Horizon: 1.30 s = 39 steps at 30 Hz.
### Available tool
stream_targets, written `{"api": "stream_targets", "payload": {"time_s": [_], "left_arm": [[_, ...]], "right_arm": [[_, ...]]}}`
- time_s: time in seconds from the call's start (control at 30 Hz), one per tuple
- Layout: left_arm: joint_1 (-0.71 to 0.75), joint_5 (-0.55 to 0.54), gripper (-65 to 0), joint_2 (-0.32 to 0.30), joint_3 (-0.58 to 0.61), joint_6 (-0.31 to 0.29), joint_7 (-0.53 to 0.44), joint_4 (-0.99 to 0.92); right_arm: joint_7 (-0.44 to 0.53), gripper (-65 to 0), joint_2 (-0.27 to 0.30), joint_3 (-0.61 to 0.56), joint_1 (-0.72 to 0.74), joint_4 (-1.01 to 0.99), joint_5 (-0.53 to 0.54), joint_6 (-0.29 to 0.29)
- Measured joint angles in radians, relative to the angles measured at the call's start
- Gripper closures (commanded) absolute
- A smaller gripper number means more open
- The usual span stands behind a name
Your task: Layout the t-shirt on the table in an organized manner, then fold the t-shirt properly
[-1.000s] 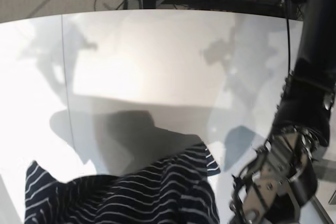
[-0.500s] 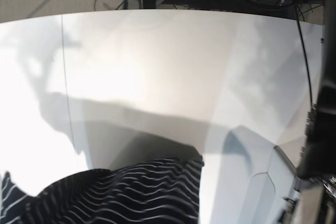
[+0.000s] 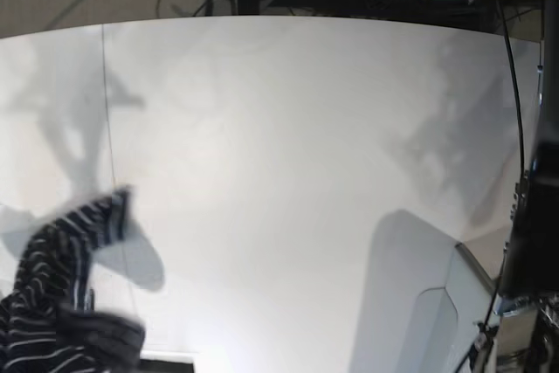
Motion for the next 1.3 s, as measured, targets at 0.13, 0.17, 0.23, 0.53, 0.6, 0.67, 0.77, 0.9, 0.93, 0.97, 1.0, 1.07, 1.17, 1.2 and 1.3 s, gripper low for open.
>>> {"api": "stream_targets", "payload": {"time_s": [0.13,0.17,0.23,0.53,0.6,0.67,0.77,0.9,0.93,0.97,1.0,1.07,1.17,1.2,1.3], "left_arm": [[0.129,-0.017,0.0,-0.032,0.001,-0.005,0.004,-0.003],[0.156,-0.015,0.0,-0.036,0.001,-0.004,0.005,-0.006],[0.197,-0.012,0.0,-0.038,0.000,-0.004,0.006,-0.014],[0.418,-0.020,0.0,-0.128,-0.090,-0.008,-0.003,-0.011],[0.461,-0.018,0.0,-0.146,-0.182,-0.007,0.004,-0.013],[0.498,-0.018,0.0,-0.164,-0.288,-0.005,0.000,-0.012],[0.542,-0.017,0.0,-0.181,-0.425,-0.012,0.006,-0.011],[0.583,-0.019,0.0,-0.180,-0.582,-0.137,0.002,-0.007],[0.589,-0.020,0.0,-0.179,-0.621,-0.145,0.002,-0.011],[0.588,-0.019,0.0,-0.178,-0.657,-0.146,0.003,-0.016],[0.587,-0.016,0.0,-0.181,-0.686,-0.143,0.006,-0.019],[0.575,-0.015,0.0,-0.186,-0.727,-0.142,0.007,-0.027],[0.571,-0.012,0.0,-0.187,-0.754,-0.141,0.006,-0.027],[0.573,-0.013,0.0,-0.187,-0.754,-0.142,0.006,-0.027],[0.572,-0.019,0.0,-0.190,-0.743,-0.142,0.004,-0.028]], "right_arm": [[-0.039,-0.2,-0.001,-0.001,-0.063,-0.008,-0.008,0.001],[-0.034,-0.2,-0.001,-0.001,-0.060,-0.008,-0.014,-0.002],[-0.011,-0.2,-0.007,-0.004,-0.046,-0.005,-0.008,-0.003],[-0.010,-0.2,-0.196,-0.006,-0.116,-0.026,-0.005,-0.003],[-0.005,-0.2,-0.254,-0.008,-0.155,-0.072,-0.010,-0.003],[0.001,-0.2,-0.308,-0.008,-0.195,-0.130,-0.018,-0.004],[0.023,-0.2,-0.391,-0.005,-0.233,-0.197,-0.028,-0.008],[0.013,0.0,-0.540,-0.010,-0.246,-0.216,-0.026,-0.008],[0.015,0.0,-0.573,-0.026,-0.245,-0.216,-0.025,-0.008],[0.014,0.0,-0.602,-0.045,-0.244,-0.214,-0.029,-0.011],[0.011,0.0,-0.624,-0.074,-0.244,-0.209,-0.024,-0.011],[0.013,0.0,-0.650,-0.142,-0.244,-0.208,-0.008,-0.004],[0.019,0.0,-0.654,-0.263,-0.244,-0.207,-0.002,-0.004],[0.020,0.0,-0.653,-0.292,-0.244,-0.206,0.004,-0.004],[0.040,0.0,-0.652,-0.309,-0.247,-0.203,0.138,0.001]]}}
